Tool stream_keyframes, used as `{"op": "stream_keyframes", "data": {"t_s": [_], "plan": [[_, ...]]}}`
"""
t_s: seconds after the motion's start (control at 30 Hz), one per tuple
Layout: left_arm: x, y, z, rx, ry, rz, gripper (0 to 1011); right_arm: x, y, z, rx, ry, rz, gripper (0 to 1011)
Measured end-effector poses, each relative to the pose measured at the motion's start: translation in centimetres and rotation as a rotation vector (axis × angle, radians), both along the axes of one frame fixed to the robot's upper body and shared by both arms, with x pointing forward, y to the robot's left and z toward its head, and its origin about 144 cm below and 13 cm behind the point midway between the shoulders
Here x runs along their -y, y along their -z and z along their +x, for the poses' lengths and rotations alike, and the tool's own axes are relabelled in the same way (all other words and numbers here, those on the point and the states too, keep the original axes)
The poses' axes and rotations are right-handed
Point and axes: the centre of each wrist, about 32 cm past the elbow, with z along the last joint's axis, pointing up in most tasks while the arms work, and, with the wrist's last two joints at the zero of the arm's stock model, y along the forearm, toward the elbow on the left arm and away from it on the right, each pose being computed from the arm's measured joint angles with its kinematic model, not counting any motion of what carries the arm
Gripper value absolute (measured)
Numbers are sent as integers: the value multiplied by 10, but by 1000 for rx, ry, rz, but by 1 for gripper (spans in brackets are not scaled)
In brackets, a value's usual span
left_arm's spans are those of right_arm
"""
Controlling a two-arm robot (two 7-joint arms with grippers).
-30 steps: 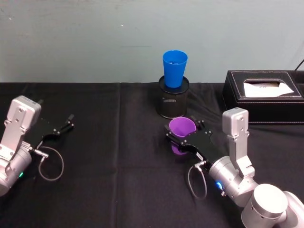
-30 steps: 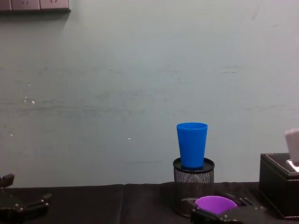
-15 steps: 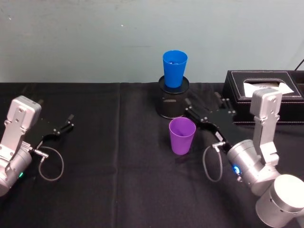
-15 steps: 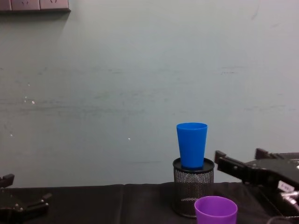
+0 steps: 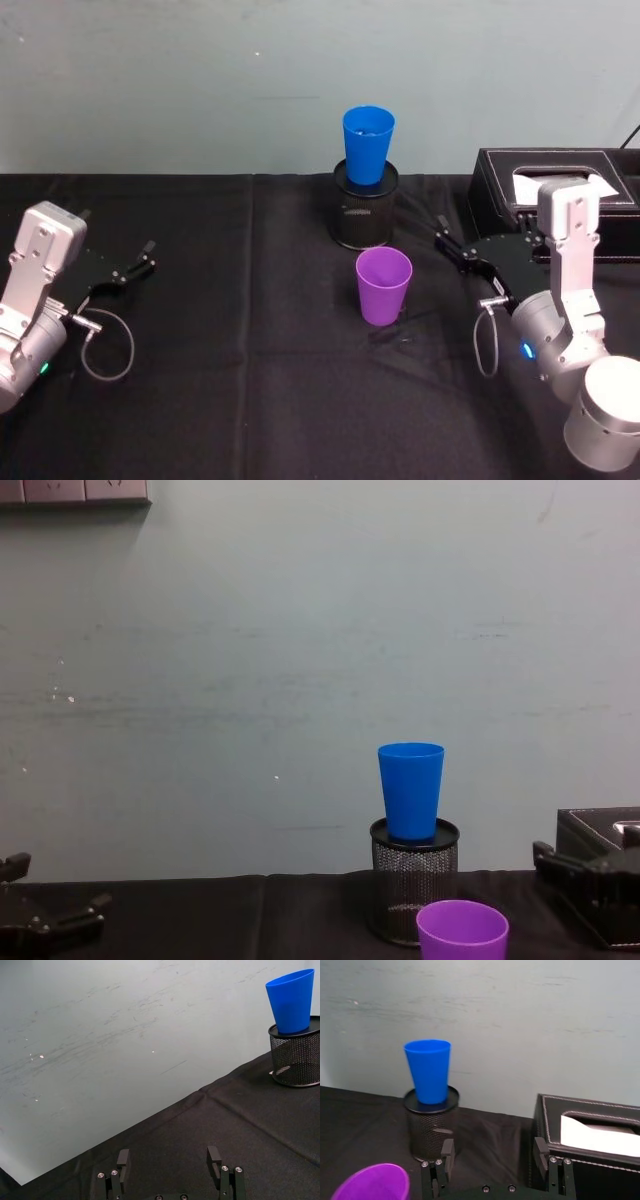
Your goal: Pick up one cup with a gripper and tap it against the other cup.
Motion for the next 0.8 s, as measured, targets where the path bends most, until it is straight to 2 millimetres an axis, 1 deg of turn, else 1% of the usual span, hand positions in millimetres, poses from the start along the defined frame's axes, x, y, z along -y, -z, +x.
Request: {"op": "stream_keyframes", "data": {"t_s": [0.03, 0.8], "plan": [[0, 0, 0, 0, 0, 0, 1000, 0, 3, 1, 1, 8, -2, 1000], [0, 0, 0, 0, 0, 0, 1000, 0, -1, 0, 1, -4, 3, 1000]]}}
